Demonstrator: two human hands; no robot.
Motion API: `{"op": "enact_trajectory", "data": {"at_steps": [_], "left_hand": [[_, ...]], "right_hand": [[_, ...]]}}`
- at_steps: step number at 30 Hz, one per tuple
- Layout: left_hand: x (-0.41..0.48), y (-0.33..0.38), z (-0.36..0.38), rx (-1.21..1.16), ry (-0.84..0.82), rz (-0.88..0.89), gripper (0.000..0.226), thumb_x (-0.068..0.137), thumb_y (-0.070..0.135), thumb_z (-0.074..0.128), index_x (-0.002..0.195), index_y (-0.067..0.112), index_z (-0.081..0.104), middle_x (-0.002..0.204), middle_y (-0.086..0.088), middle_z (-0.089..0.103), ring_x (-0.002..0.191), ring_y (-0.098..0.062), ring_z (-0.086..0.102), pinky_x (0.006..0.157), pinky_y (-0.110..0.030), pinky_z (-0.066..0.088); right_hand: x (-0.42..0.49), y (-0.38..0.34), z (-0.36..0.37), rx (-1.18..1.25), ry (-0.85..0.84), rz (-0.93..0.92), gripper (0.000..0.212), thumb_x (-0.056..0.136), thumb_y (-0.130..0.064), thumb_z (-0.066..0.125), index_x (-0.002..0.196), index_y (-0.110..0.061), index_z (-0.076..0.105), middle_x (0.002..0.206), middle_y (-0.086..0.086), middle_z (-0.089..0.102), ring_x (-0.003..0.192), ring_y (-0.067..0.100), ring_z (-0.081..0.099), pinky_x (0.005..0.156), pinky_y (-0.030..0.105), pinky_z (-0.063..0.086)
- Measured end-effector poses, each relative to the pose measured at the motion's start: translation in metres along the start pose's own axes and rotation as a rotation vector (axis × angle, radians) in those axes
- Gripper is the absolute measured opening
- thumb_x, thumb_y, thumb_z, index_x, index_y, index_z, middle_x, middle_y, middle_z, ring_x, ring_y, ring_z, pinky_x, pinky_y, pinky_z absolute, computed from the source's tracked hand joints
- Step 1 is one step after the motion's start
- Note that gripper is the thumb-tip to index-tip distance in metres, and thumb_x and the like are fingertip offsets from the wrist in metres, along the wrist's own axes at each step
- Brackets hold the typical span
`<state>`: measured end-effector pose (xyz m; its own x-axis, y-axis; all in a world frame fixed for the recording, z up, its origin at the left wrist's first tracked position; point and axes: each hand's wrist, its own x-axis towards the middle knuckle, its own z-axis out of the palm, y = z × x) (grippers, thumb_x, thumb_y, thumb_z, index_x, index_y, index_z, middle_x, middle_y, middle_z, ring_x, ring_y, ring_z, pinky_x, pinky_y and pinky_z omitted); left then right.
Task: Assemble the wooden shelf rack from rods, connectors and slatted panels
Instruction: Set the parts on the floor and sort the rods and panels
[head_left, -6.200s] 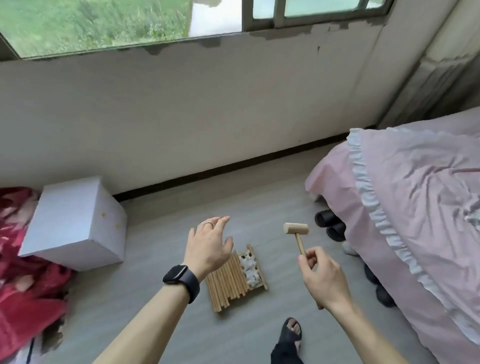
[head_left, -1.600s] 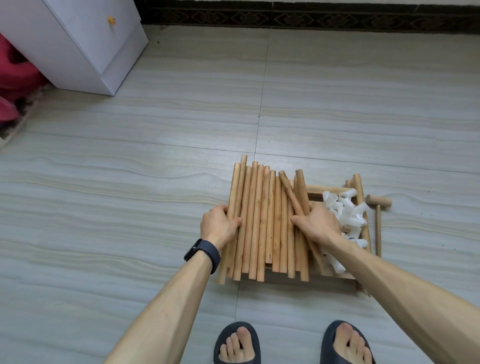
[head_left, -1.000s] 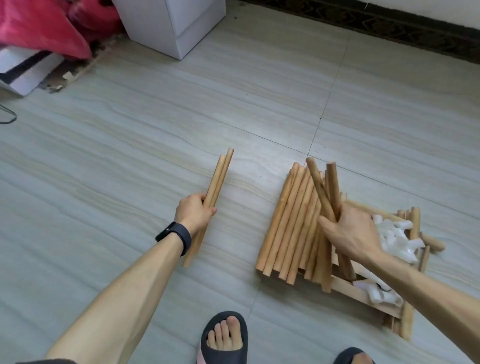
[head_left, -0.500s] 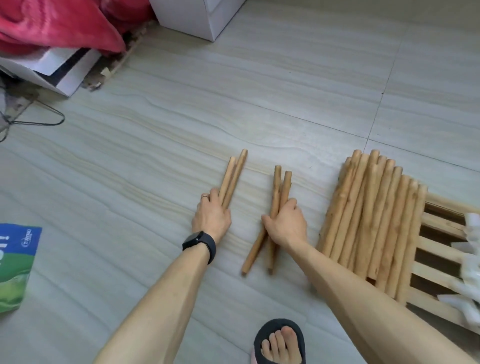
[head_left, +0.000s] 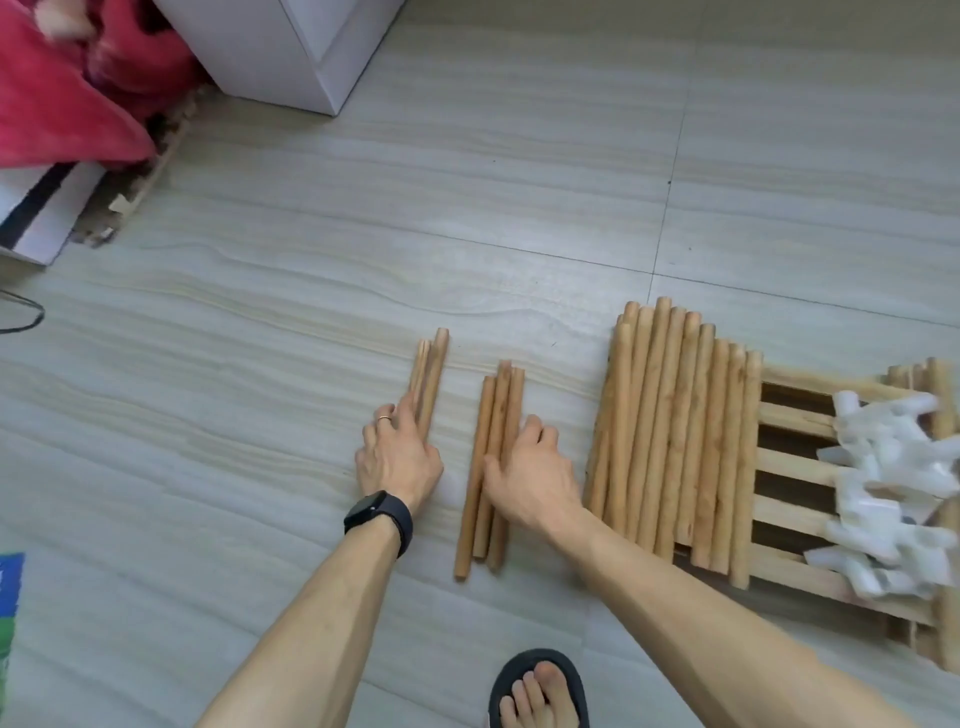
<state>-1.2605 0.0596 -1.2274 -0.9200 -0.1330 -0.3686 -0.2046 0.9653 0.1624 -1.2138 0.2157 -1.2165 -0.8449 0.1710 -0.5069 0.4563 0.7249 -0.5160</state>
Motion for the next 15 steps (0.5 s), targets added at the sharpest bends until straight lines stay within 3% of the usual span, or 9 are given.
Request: {"op": "enact_trajectory", "data": {"at_steps": [2,5,8,11,15], "left_hand": [[-0.002,0.019,0.000,-0.025,0.105,0.108,0.056,0.093,0.031,0.057,0.145,0.018,0.043,0.144,-0.011,0.044,0.131,-0.032,0.041,0.101,-0.045,0.041],[-0.015,0.063,0.010,-0.134,0.181,0.397,0.046,0.096,0.050,0.049,0.131,0.021,0.056,0.123,-0.004,0.059,0.124,-0.023,0.051,0.099,-0.040,0.044],[-0.039,0.107,0.028,-0.332,-0.142,0.369,0.067,0.088,0.076,0.039,0.131,0.026,0.051,0.115,0.006,0.061,0.103,-0.015,0.059,0.081,-0.034,0.048],[-0.050,0.134,0.039,-0.414,-0.369,0.247,0.066,0.090,0.072,0.046,0.134,0.022,0.048,0.111,0.005,0.065,0.097,-0.016,0.059,0.079,-0.033,0.047],[-0.051,0.138,0.041,-0.682,-0.438,0.104,0.053,0.093,0.053,0.063,0.131,0.018,0.052,0.105,0.006,0.064,0.100,-0.016,0.064,0.091,-0.035,0.052]], "right_hand": [[-0.010,0.006,-0.024,0.138,0.086,-0.098,0.058,0.095,-0.048,0.047,0.143,-0.017,0.035,0.129,0.003,0.050,0.110,0.030,0.059,0.088,0.040,0.047],[-0.024,0.041,-0.069,0.370,0.387,-0.172,0.040,0.090,-0.049,0.049,0.124,-0.028,0.049,0.101,-0.014,0.051,0.083,0.009,0.056,0.073,0.025,0.044],[-0.034,0.101,-0.104,0.435,0.593,0.035,0.035,0.093,-0.042,0.058,0.122,-0.024,0.048,0.106,-0.007,0.053,0.090,0.013,0.057,0.074,0.032,0.048],[-0.041,0.150,-0.117,0.241,0.498,0.338,0.055,0.094,-0.049,0.057,0.134,-0.015,0.042,0.131,0.006,0.047,0.113,0.023,0.055,0.084,0.037,0.046],[-0.041,0.166,-0.120,0.182,0.359,0.336,0.062,0.098,-0.053,0.053,0.142,-0.010,0.042,0.139,0.011,0.048,0.120,0.028,0.056,0.095,0.042,0.050]]}}
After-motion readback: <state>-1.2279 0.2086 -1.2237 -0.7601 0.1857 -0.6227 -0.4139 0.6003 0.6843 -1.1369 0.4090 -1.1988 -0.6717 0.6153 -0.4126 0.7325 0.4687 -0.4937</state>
